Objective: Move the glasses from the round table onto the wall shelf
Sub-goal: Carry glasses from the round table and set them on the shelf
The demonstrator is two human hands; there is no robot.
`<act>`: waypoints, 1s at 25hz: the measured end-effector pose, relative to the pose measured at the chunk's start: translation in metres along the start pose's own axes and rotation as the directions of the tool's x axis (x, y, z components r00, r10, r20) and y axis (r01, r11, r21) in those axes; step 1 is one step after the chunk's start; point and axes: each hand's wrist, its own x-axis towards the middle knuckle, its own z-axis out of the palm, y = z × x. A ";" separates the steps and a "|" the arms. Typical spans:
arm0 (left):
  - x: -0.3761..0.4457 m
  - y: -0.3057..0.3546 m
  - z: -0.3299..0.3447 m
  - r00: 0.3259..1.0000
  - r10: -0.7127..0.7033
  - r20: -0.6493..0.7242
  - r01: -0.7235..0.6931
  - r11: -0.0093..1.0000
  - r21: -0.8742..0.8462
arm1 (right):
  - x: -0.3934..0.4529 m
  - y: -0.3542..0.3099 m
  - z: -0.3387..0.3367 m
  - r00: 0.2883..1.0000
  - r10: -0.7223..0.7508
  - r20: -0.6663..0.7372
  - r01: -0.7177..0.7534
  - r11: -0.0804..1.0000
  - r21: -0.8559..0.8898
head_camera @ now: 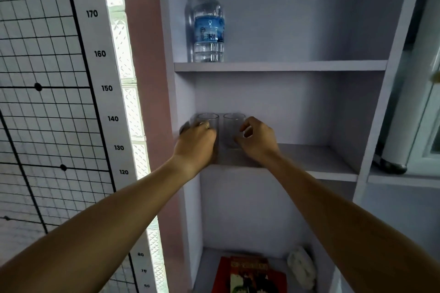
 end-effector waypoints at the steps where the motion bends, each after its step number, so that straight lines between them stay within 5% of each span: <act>1: 0.000 0.001 0.000 1.000 -0.011 0.010 0.011 1.000 -0.001 | 0.000 0.002 0.002 1.000 -0.003 0.021 0.003 1.000 0.001; 15: 0.002 0.005 -0.003 0.995 -0.029 0.100 0.029 1.000 0.001 | -0.005 -0.004 0.001 0.996 -0.078 0.039 0.077 0.997 0.031; 25: -0.002 -0.004 0.000 0.984 -0.044 0.172 0.078 0.978 -0.194 | -0.012 -0.002 0.000 0.985 -0.160 0.067 0.161 0.987 -0.008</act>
